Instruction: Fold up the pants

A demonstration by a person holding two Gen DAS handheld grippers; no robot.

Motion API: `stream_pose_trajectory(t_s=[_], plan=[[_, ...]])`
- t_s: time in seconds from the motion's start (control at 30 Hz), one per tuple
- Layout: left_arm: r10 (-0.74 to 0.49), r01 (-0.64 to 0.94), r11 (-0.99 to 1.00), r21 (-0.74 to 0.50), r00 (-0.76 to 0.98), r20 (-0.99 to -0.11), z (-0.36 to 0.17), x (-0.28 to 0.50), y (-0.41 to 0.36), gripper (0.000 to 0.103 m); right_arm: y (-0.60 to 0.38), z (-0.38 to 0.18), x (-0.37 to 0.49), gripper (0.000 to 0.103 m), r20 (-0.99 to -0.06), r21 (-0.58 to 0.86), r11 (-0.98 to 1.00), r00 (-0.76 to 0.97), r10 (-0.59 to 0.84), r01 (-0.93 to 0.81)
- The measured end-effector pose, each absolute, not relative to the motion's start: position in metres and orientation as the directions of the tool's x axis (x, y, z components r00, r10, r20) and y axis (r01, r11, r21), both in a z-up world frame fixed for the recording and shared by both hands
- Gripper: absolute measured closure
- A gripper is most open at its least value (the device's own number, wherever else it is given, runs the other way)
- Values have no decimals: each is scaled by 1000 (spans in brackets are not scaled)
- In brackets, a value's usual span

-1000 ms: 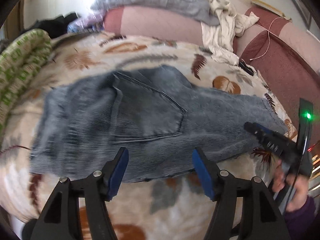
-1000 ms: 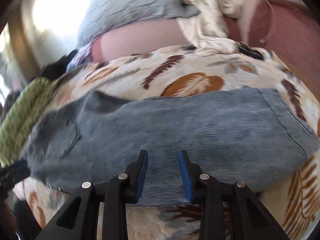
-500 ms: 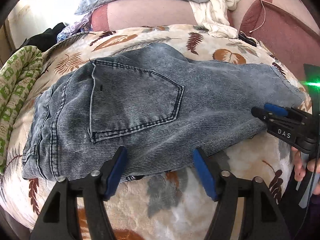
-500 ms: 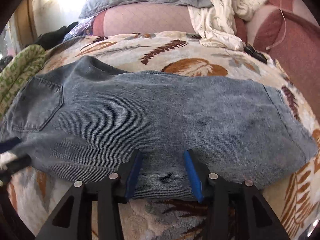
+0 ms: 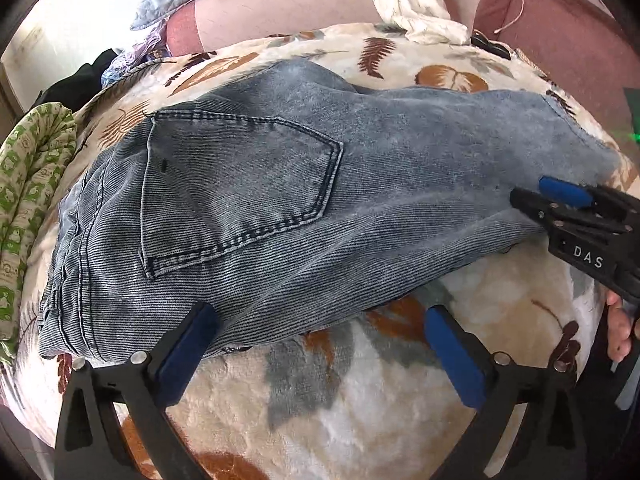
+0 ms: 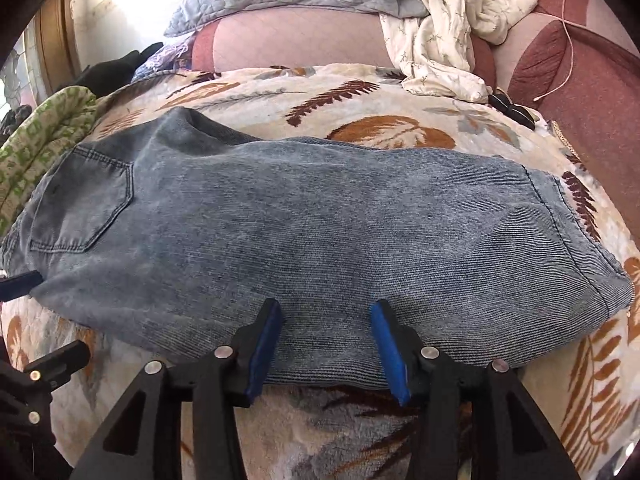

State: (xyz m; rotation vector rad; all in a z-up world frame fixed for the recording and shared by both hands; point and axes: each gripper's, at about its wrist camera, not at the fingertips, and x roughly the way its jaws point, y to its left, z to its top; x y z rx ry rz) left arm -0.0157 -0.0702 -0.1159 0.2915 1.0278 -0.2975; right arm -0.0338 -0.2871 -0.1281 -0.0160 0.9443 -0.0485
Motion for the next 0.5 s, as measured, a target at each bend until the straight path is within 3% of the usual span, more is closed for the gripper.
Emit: stream_pose_trajectory(t_s=[0.3,0.43,0.5], plan=[[-274,269,948,-170,420,-865,-87,2,-36,0,-287,-129,-34,51,-806,-26,999,590,-37,27],[-247,203,965,-166,489,-837,-70,8,-21,0,-290,-129,-33,50,-807,-7,1000,591,-22,27],[-183,185,978,-101,505,-844,-69,14,-21,0,-291,-127,-32,49,-809,1,1000,588,-14,25]])
